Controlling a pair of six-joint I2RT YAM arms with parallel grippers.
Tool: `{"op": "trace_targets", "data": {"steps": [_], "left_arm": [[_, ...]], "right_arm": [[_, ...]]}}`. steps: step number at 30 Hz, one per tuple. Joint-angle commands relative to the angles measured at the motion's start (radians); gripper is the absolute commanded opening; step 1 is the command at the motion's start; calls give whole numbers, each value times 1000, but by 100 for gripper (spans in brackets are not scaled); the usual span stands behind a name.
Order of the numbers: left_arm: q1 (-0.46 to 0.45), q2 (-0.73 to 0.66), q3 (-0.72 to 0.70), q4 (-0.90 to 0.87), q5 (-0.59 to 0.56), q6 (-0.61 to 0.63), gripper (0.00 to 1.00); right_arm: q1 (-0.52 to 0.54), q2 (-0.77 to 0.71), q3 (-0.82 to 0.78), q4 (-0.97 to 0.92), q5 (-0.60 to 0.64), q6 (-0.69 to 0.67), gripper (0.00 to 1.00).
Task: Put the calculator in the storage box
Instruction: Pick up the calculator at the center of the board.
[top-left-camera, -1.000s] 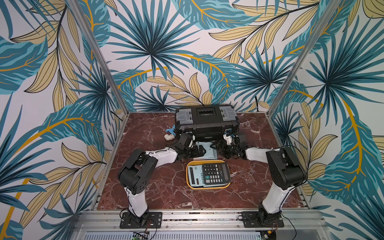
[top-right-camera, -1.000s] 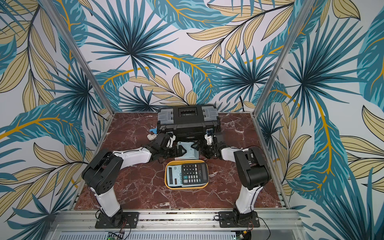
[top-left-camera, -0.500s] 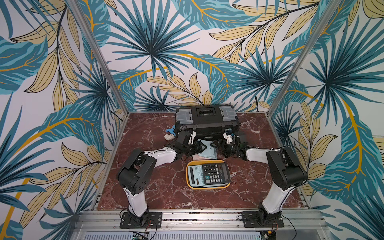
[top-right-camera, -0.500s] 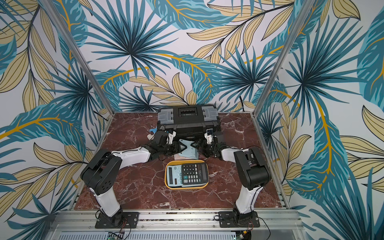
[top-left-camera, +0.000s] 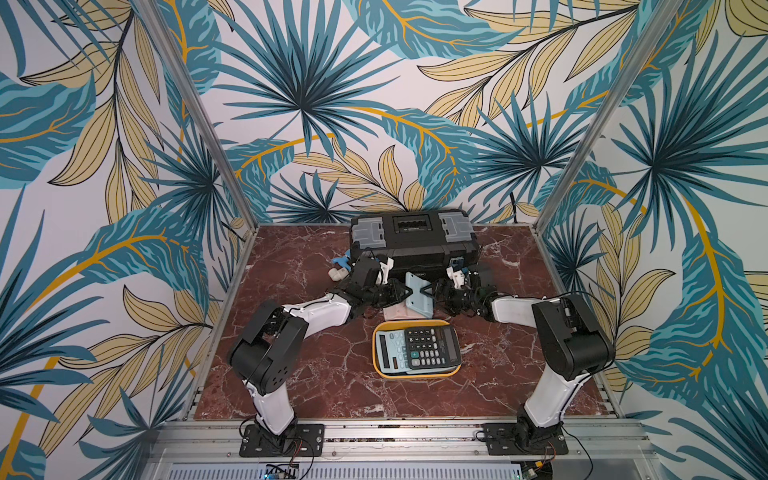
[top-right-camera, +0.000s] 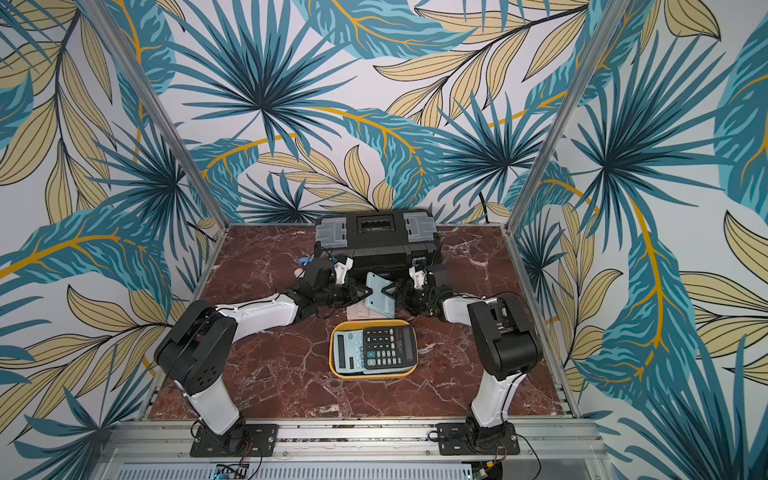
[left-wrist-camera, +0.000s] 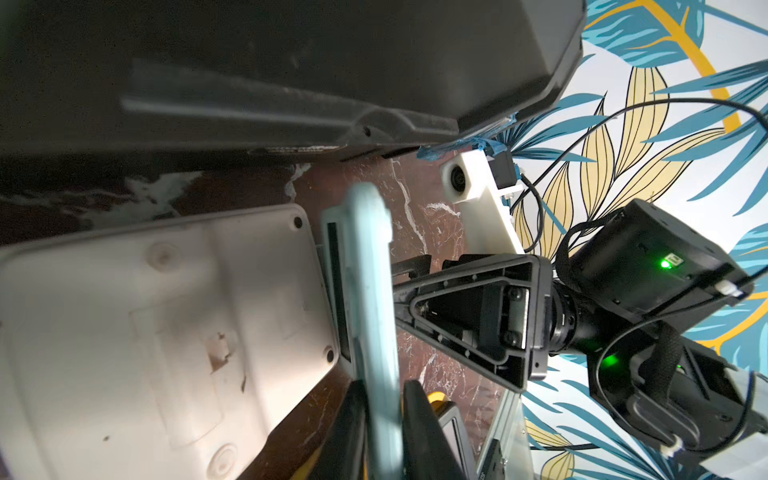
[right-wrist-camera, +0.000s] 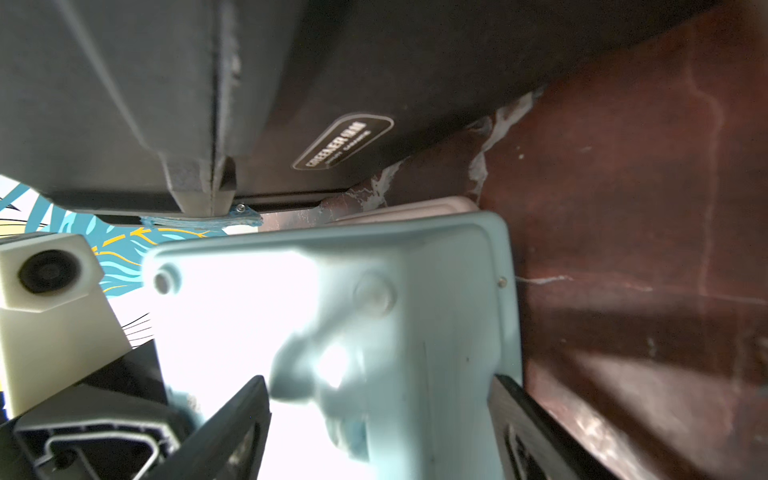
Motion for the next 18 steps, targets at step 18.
{"op": "trace_targets", "data": {"steps": [18], "left_arm": [[-64,-212,67,-272,-218,197,8]], "right_arm": [[7,-402,28,-514,144,-162,99]]}}
